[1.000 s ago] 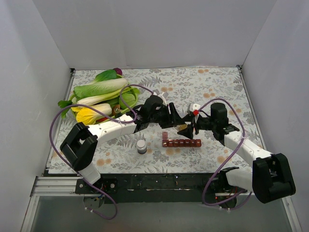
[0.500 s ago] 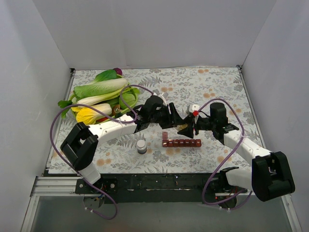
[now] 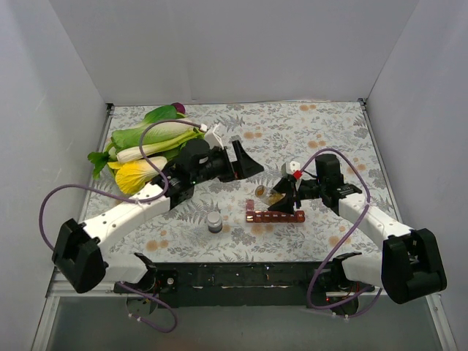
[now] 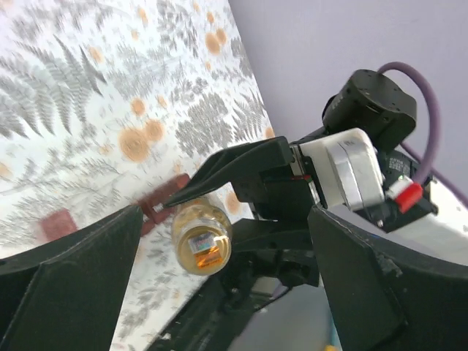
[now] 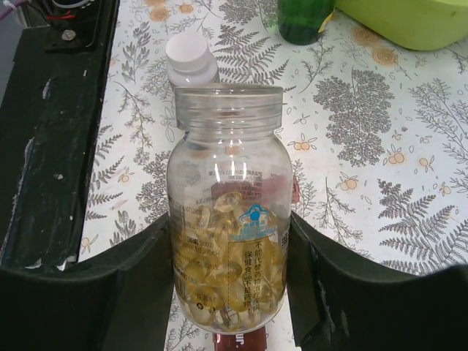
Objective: Sort the pills into containers
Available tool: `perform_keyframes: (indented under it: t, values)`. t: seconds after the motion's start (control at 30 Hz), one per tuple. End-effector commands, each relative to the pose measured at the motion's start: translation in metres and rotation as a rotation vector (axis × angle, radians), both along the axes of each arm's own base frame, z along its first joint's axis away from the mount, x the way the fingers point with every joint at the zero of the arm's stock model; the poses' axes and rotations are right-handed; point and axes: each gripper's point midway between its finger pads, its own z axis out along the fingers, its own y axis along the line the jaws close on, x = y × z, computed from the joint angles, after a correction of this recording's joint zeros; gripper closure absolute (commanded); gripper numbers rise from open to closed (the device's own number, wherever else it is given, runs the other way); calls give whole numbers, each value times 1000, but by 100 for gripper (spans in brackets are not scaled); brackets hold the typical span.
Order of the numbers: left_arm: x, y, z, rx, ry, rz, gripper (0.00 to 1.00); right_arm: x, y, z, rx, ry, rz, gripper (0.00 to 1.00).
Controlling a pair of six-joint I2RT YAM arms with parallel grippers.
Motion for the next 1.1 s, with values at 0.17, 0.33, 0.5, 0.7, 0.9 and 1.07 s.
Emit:
perform_keyframes:
  t: [0.17,0.33,0.5,0.7,0.9,1.07]
  values:
    - [-66,45,16,114,-720,-393,2,-12,9,21,47,38,95,96]
    - [-90,50,-1,176,-1072,-556,3,-22,17,12,-22,-70,142,96]
    - [-105,32,-14,175,-1111,-698,5,-29,20,8,-36,-156,174,96]
    - [-106,14,-33,212,-1084,-744,9,-37,24,8,-28,-156,211,96]
    - [-87,11,-23,274,-1120,-635,16,-40,25,8,-28,-156,223,96]
    - [-82,12,-21,284,-1131,-608,17,-41,25,6,-31,-147,227,96]
